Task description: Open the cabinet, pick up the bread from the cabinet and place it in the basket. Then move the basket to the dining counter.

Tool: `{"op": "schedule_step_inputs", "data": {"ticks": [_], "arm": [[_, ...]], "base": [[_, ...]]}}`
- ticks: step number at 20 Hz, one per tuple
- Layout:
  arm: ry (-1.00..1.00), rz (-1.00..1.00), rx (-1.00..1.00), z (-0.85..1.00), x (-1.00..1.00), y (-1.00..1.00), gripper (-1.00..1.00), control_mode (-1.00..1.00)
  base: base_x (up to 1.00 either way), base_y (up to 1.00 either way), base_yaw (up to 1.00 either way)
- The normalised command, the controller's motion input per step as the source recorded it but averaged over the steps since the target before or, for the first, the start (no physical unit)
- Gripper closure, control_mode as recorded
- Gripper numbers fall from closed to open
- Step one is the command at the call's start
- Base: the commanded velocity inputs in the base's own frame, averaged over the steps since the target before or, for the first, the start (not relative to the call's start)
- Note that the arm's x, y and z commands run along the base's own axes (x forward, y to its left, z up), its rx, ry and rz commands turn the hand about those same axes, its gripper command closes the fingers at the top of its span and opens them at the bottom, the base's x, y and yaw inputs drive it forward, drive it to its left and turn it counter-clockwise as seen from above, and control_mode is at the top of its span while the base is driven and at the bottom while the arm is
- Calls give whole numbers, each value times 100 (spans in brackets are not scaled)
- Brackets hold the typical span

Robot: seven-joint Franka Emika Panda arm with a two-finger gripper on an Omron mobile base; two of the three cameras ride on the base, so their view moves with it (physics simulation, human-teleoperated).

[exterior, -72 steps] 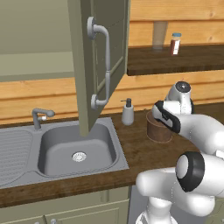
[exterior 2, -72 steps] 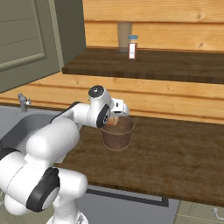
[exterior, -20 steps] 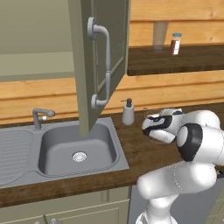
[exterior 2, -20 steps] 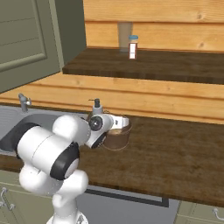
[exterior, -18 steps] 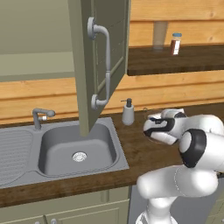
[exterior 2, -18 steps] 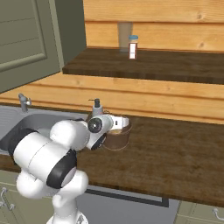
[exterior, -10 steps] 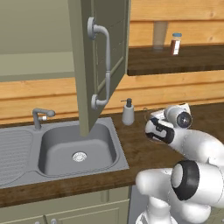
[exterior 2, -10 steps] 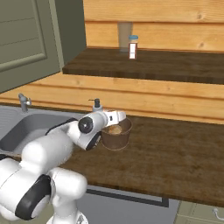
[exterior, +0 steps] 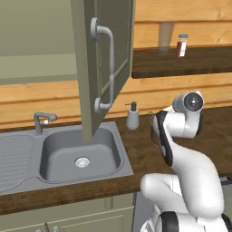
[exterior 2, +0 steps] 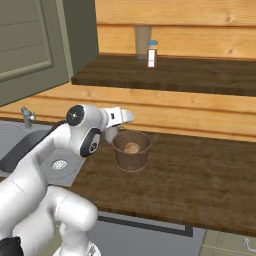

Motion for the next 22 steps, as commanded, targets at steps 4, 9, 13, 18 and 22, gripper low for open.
{"op": "schedule_step_inputs", "data": {"ticks": [4, 9, 13, 18, 22], "arm": [[52, 0, -9, -25, -13, 5, -100, -100], [48, 1, -17, -100, 8, 12, -100, -100], [36, 7, -11, -72, 17, 1, -100, -100], [25, 11, -9, -70, 42, 0, -100, -100], [15, 12, -5, -47, 45, 0, -100, -100]], "base": [[0, 0, 0], [0, 0, 0], [0, 0, 0], [0, 0, 0], [0, 0, 0]]}}
